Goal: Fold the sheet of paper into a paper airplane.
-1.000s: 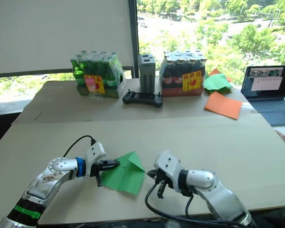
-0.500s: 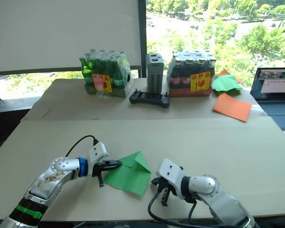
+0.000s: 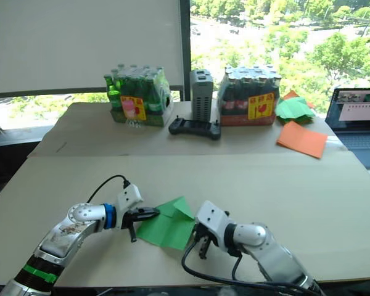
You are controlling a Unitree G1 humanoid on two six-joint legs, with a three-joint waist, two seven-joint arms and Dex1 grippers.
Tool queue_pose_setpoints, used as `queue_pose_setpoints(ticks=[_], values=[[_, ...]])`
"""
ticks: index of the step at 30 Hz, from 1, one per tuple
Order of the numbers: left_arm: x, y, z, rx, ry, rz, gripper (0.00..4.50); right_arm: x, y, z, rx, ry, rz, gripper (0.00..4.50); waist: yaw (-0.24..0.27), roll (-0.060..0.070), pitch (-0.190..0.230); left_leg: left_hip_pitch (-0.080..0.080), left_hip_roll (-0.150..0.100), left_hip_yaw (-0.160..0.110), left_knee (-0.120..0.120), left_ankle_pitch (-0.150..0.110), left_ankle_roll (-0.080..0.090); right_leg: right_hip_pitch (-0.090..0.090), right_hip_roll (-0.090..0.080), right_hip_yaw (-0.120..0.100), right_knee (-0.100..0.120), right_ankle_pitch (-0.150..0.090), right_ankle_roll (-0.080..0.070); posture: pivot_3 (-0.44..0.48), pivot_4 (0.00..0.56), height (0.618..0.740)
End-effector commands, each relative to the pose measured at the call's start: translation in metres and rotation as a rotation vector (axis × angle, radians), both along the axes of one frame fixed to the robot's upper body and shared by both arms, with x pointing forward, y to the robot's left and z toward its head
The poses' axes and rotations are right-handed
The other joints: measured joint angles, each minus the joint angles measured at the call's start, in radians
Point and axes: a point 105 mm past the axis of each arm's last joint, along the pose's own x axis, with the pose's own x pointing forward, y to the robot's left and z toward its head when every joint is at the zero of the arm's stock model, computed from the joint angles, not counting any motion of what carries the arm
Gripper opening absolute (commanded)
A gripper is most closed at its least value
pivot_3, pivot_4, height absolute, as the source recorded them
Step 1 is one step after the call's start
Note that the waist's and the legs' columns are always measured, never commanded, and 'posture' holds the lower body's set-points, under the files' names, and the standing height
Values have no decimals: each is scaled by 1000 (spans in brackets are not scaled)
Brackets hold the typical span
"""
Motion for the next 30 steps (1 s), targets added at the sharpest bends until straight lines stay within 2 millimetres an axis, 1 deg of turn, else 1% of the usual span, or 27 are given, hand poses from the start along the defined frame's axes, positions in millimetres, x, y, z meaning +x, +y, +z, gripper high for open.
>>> queue_pose_setpoints(ticks=[1, 4, 7, 10, 13, 19, 23, 28, 30], values=[[-3, 2, -13, 39, 45, 10, 46, 8, 4, 18, 41, -64, 4, 0, -1, 0, 0, 0, 0, 0, 0, 0, 0, 0, 0, 0, 0, 0, 0, 0, 150, 715], [-1, -4, -9, 28, 34, -2, 46, 12, 15, 24, 71, -76, 15, 0, 0, 0, 0, 0, 0, 1, 0, 0, 0, 0, 0, 1, -1, 0, 0, 0, 150, 715], [1, -6, -6, 22, 32, -8, 46, 16, 22, 25, 87, -82, 13, 0, 1, 0, 0, 0, 0, 1, 0, 0, 1, 0, 0, 0, 0, 0, 0, 0, 150, 715], [4, -5, -5, 15, 35, 0, 46, 21, 24, 26, 92, -92, 4, 0, 0, 0, 0, 0, 0, 1, 0, 0, 0, 0, 0, 1, -1, 0, 0, 0, 150, 715], [8, -4, -2, 14, 33, 1, 46, 24, 27, 26, 93, -96, 2, 0, -2, 0, 0, -1, 0, 1, 0, 1, -2, -1, 0, 1, -1, 3, -4, 0, 150, 715], [14, -4, 5, 7, 20, 0, 46, 29, 33, 26, 100, -103, 1, 0, -3, 0, 0, -1, 0, 1, 0, 1, -2, -2, 0, 1, -1, 3, -4, 0, 150, 715], [16, -11, 14, -22, 10, -14, 46, 30, 35, 25, 99, -107, 5, 0, -4, -1, 0, -2, 0, 2, 0, 2, -3, -3, 0, 2, -1, 4, -5, 0, 150, 715], [14, -15, 14, -28, 19, -28, 46, 30, 37, 25, 98, -109, 13, 0, -4, -1, 0, -4, -1, 2, 0, 2, -3, -6, 0, 2, -1, 5, -7, 0, 150, 715], [14, -15, 13, -27, 21, -29, 46, 30, 39, 24, 98, -109, 15, 0, -5, -1, 0, -9, -1, 3, 1, 2, -3, -11, 0, 2, -1, 5, -7, 0, 150, 715]])
